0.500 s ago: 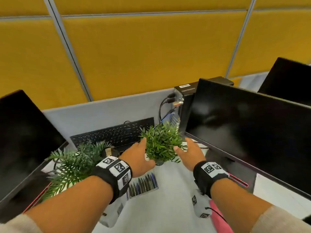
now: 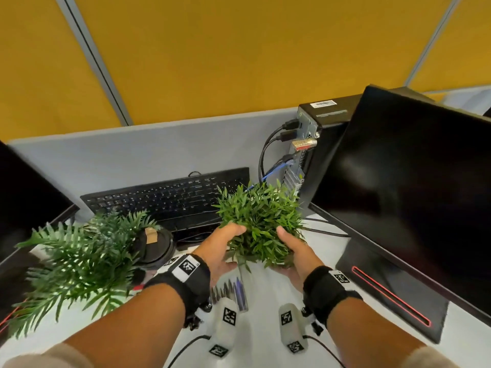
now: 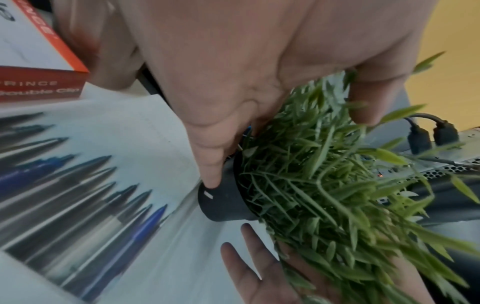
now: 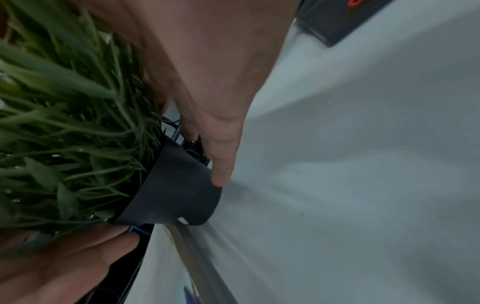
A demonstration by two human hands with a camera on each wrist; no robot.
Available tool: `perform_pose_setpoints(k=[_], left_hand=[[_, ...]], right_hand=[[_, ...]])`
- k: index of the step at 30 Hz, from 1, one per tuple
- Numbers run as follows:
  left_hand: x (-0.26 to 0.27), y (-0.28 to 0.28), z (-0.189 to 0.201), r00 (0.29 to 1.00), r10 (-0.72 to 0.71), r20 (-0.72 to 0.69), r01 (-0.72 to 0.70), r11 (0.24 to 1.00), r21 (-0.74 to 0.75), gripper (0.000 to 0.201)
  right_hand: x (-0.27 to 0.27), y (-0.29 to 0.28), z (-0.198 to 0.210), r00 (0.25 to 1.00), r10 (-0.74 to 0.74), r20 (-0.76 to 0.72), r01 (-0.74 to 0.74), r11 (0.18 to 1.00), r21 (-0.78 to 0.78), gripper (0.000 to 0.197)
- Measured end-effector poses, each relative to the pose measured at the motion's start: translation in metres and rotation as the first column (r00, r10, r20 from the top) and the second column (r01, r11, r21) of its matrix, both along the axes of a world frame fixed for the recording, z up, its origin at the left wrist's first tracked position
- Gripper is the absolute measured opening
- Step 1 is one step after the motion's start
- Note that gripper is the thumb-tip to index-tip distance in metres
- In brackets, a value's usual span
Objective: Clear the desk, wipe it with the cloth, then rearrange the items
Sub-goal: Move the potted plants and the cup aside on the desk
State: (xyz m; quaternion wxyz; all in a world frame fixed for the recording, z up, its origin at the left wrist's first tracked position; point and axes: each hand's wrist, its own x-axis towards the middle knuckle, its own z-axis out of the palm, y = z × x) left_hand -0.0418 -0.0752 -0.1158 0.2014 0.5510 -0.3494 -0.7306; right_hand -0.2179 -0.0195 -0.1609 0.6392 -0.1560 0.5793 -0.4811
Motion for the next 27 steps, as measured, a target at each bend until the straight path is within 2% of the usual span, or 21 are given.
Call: perform_pose_setpoints(k=[3, 7, 14, 18, 22, 27], left_hand=[[0.0, -0.004, -0.007, 0.994, 0.051, -0.094, -0.048, 0.998, 0.033, 0.045], [-0.001, -0.002, -0.009, 0.987, 0.077, -0.139, -0.073, 0.997, 0.032, 0.05], [0.001, 0.018, 0.009, 0.989, 0.038, -0.143, -0.043, 0.998, -0.035, 0.03], [0.009, 0.041, 0.032, 0.984, 0.025, -0.175, -0.04, 0.996, -0.085, 0.027], [0.032, 0.075, 0.059, 0.977, 0.018, -0.211, -0.04, 0.994, -0.102, 0.04], [0.092, 0.128, 0.103, 0.976, 0.024, -0.217, -0.053, 0.99, -0.13, 0.028]], right_hand=[[0.004, -0.002, -0.005, 1.0, -0.007, 0.026, 0.007, 1.0, -0.001, 0.058], [0.009, -0.001, -0.005, 0.998, 0.007, 0.064, -0.005, 1.0, -0.022, 0.058], [0.012, 0.015, 0.013, 0.997, 0.052, 0.051, -0.046, 0.993, -0.104, 0.056], [0.017, 0.038, 0.041, 0.997, 0.069, -0.028, -0.072, 0.985, -0.155, 0.053], [0.035, 0.075, 0.072, 0.988, 0.12, -0.093, -0.135, 0.974, -0.182, 0.058], [0.088, 0.121, 0.116, 0.967, 0.207, -0.148, -0.238, 0.943, -0.232, 0.067]])
